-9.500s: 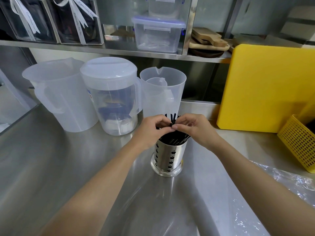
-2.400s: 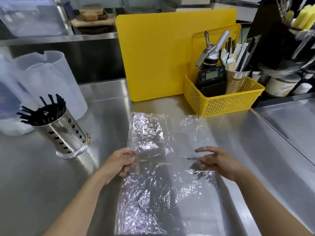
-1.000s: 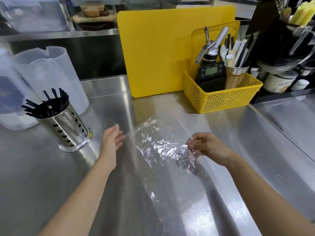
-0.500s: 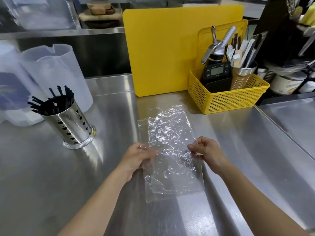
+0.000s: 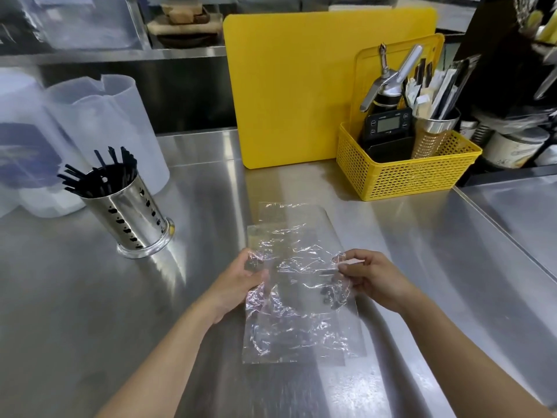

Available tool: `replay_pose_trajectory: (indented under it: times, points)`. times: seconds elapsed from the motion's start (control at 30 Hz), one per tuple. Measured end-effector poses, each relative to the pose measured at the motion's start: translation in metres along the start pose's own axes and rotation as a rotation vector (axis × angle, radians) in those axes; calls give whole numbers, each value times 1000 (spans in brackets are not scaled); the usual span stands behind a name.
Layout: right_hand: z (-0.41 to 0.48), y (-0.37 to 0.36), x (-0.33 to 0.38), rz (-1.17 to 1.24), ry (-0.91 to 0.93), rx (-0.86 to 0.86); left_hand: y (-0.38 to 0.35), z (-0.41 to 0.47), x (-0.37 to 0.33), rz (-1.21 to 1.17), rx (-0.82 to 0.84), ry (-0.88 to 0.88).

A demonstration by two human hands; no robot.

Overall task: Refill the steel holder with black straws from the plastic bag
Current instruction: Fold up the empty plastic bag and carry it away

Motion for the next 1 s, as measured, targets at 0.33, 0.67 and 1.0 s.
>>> replay_pose_trajectory:
  times: [0.33, 0.67, 1.0]
  points:
    - [-14, -6, -13, 154, -23, 16, 5, -8, 6, -269, -66, -83]
    - [-51, -14, -9, 125, 22, 28, -15, -42, 15, -548, 250, -22]
    - [-115, -59, -17, -2, 106, -184, -6, -96, 75, -476, 96, 214]
Point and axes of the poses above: each hand's wrist, its own z-axis towards the middle knuckle, its own y-axis out of the back of the hand, x = y × z, the point moved 9 cm from there along z, towards the middle knuckle, and after that the axes turned 8 degrees about y, right-handed, at the moved point
